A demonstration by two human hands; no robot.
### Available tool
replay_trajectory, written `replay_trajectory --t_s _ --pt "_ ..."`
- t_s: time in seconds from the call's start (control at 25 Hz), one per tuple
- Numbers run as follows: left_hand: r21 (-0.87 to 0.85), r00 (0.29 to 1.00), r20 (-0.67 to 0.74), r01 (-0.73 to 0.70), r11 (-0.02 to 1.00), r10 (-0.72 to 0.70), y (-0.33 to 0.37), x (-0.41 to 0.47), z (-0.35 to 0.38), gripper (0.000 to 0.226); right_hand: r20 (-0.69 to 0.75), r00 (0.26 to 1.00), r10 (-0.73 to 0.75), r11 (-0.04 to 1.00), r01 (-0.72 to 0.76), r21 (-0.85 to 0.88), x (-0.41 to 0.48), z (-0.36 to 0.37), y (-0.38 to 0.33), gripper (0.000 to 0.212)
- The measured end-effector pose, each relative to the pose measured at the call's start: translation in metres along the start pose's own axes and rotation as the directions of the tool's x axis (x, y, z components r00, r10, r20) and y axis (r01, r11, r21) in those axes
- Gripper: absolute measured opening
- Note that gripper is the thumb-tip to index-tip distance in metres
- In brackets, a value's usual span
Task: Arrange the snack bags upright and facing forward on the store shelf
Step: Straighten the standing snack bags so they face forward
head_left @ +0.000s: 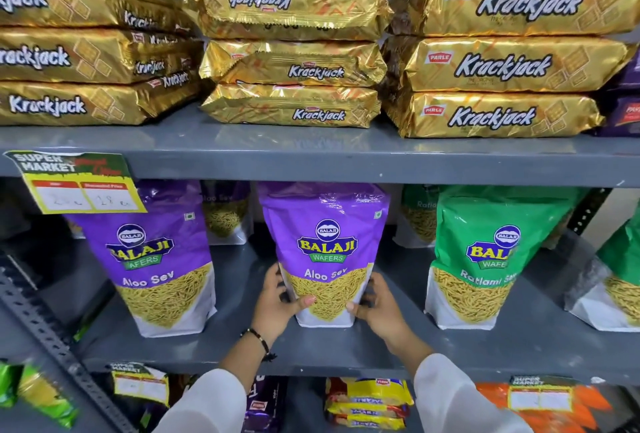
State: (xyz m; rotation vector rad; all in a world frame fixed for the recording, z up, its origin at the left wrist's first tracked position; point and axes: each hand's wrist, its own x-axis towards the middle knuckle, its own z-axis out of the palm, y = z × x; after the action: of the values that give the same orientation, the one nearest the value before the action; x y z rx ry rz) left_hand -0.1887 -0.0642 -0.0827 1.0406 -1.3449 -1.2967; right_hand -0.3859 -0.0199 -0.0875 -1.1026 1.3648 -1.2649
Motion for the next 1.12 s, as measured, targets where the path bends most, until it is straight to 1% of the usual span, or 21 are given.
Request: replay_trajectory --t_s 0.04,0.08,0.12,0.16,0.2,0.24,0.32,0.4,0.44,0.48,0.52,0.56,0.64,0.68,0.72,0.76,0.8,0.88,0.96,1.04,1.12 --pt "0.013 0.999 -0.049 0.002 1.000 -0.002 0.000 -0.004 0.001 0.089 -0.140 0.990 -0.014 1.000 0.017 0.016 -0.005 0.004 0.000 0.046" --pt "0.038 0.993 -0.117 0.010 0.999 -0.005 -0.003 -0.010 -0.001 0.087 -0.301 0.953 -0.029 0.998 0.044 0.045 -0.011 0.009 0.001 0.042" --pt "0.066 0.984 -0.180 0.005 0.998 0.007 -0.003 -0.018 -0.003 0.076 -0.431 0.901 -0.051 0.994 0.089 0.068 -0.017 0.014 0.003 0.042" --pt "0.092 0.970 -0.239 -0.009 0.996 0.031 -0.003 -0.028 -0.008 0.061 -0.483 0.872 -0.079 0.987 0.137 0.084 -0.024 0.022 0.003 0.042" --pt "0.118 0.955 -0.292 -0.021 0.993 0.055 -0.001 -0.036 -0.017 0.046 -0.466 0.878 -0.111 0.979 0.176 0.099 -0.030 0.035 0.003 0.042" --pt "0.140 0.938 -0.338 -0.034 0.990 0.080 0.004 -0.043 -0.031 0.035 -0.407 0.902 -0.146 0.973 0.204 0.104 -0.033 0.051 0.002 0.040" --pt "0.173 0.894 -0.418 -0.093 0.980 0.159 0.018 -0.053 -0.067 0.023 -0.253 0.950 -0.181 0.971 0.213 0.105 -0.033 0.082 -0.003 0.038" --pt "0.247 0.804 -0.533 -0.150 0.957 0.264 0.028 -0.057 -0.121 0.021 -0.116 0.977 -0.181 0.974 0.195 0.119 -0.025 0.117 -0.008 0.038" --pt "0.299 0.761 -0.578 -0.140 0.944 0.295 0.029 -0.056 -0.149 0.025 -0.063 0.983 -0.173 0.977 0.179 0.115 -0.020 0.133 -0.008 0.037" --pt "0.328 0.734 -0.603 -0.127 0.936 0.311 0.027 -0.054 -0.175 0.033 -0.019 0.988 -0.156 0.982 0.157 0.105 -0.015 0.149 -0.008 0.037" --pt "0.317 0.732 -0.613 -0.118 0.941 0.298 0.024 -0.052 -0.198 0.044 0.018 0.991 -0.133 0.986 0.131 0.101 -0.009 0.166 -0.006 0.037" --pt "0.271 0.766 -0.586 -0.122 0.955 0.265 0.020 -0.048 -0.217 0.059 0.044 0.993 -0.108 0.989 0.102 0.107 -0.004 0.182 -0.005 0.037" --pt "0.160 0.891 -0.423 -0.106 0.981 0.165 0.018 -0.038 -0.239 0.092 0.088 0.994 -0.061 0.993 0.051 0.110 0.007 0.207 -0.005 0.039" --pt "0.139 0.940 -0.319 -0.082 0.987 0.123 0.014 -0.035 -0.248 0.098 0.106 0.993 -0.047 0.994 0.037 0.101 0.012 0.217 -0.004 0.042" --pt "0.134 0.970 -0.221 -0.069 0.989 0.097 0.011 -0.032 -0.256 0.093 0.131 0.991 -0.042 0.996 0.031 0.084 0.015 0.228 -0.004 0.047" --pt "0.143 0.987 -0.147 -0.050 0.989 0.071 0.009 -0.030 -0.262 0.085 0.172 0.984 -0.043 0.997 0.032 0.064 0.016 0.237 -0.004 0.052" --pt "0.136 0.994 -0.097 -0.032 0.990 0.046 0.005 -0.026 -0.268 0.083 0.221 0.974 -0.041 0.998 0.030 0.051 0.016 0.245 -0.005 0.055" --pt "0.116 0.999 -0.054 0.000 0.993 0.006 0.001 -0.021 -0.278 0.093 0.272 0.962 -0.037 0.998 0.024 0.052 0.010 0.256 -0.006 0.055" --pt "0.100 0.999 -0.042 0.024 0.995 -0.020 0.002 -0.015 -0.281 0.098 0.260 0.965 -0.045 0.999 0.035 0.041 0.007 0.261 -0.009 0.047" --pt "0.047 0.999 -0.016 0.038 0.998 -0.037 0.003 -0.006 -0.283 0.094 0.244 0.969 -0.049 0.999 0.044 0.023 0.010 0.265 -0.012 0.042" --pt "0.033 0.999 -0.006 0.035 0.999 -0.035 0.004 -0.001 -0.284 0.089 0.230 0.972 -0.047 0.999 0.046 0.011 0.013 0.267 -0.015 0.042"
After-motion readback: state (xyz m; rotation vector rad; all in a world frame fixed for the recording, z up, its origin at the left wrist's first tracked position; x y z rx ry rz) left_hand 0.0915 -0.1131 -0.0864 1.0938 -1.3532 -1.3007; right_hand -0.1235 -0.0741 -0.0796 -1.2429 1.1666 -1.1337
